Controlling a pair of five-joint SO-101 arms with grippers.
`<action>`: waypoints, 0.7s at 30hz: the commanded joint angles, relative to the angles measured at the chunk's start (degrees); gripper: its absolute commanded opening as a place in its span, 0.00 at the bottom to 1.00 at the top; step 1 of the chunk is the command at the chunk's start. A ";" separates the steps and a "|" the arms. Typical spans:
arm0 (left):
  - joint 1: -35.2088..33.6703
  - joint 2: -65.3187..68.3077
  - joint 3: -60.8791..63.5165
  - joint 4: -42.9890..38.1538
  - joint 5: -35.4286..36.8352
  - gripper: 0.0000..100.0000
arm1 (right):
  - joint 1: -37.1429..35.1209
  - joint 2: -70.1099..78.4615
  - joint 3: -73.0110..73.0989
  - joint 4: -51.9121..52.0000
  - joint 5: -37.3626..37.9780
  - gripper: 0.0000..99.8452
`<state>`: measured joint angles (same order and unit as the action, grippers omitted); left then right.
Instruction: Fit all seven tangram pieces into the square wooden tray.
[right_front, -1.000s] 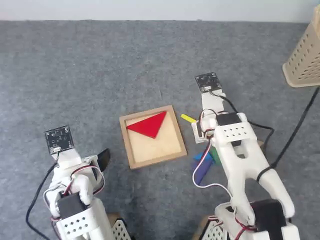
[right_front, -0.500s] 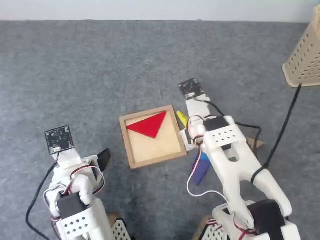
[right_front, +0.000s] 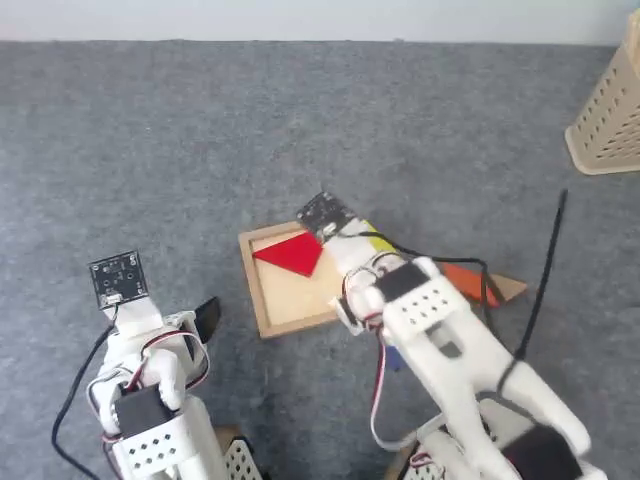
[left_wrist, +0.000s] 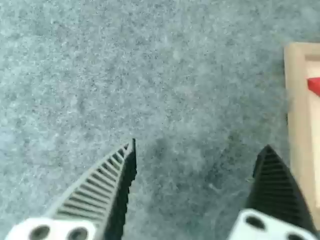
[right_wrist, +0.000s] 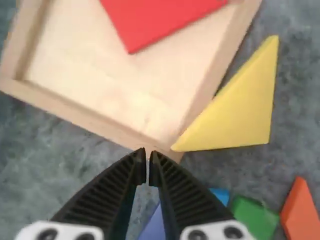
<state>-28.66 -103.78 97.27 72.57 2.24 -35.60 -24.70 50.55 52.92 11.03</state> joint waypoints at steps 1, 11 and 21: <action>0.09 -0.70 -0.75 -0.09 -0.09 0.35 | -0.84 -11.30 0.35 3.65 1.05 0.10; 0.09 -0.70 -0.75 -0.09 -0.09 0.35 | 16.31 1.63 -7.47 -1.98 -3.60 0.05; 0.09 -0.70 -0.75 -0.09 -0.09 0.35 | 10.86 19.38 -15.82 -3.82 -3.69 0.04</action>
<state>-28.66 -103.78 97.27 72.57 2.24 -22.77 -5.98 38.59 50.02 7.96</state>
